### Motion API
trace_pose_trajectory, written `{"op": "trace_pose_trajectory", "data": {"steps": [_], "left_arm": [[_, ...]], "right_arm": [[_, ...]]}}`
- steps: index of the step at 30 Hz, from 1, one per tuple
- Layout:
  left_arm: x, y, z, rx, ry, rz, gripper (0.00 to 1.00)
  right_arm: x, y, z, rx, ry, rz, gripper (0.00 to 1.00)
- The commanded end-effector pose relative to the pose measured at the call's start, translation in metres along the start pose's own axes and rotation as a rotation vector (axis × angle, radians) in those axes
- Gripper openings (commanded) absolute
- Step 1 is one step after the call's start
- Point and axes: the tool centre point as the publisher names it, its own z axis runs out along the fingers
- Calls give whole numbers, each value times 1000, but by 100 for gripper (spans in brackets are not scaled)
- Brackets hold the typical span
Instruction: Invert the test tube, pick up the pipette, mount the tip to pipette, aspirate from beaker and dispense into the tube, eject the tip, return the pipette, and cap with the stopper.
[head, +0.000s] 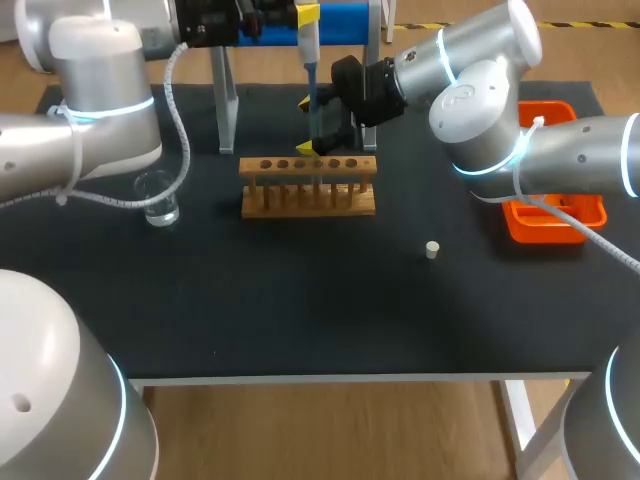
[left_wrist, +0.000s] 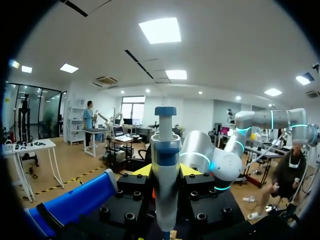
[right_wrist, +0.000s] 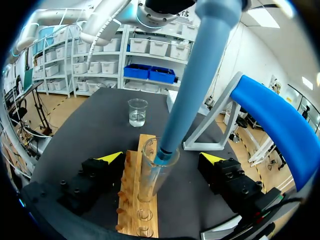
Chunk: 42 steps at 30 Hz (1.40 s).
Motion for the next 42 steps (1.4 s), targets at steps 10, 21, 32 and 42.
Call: {"op": "trace_pose_trajectory", "data": {"steps": [10,21,32,42], "left_arm": [[-1,7,-1,4,0,-5,0],[-3,11,-1,11,3,-3,0],[5,8,3,-7,9,23,0],[14,8,8,-14,8,22,0]], "right_arm": [[-1,0,-1,3,4,0,100],[-1,0,-1,3,4,0,100],[-1,0,-1,3,4,0,100],[-1,0,-1,3,4,0,100]]}}
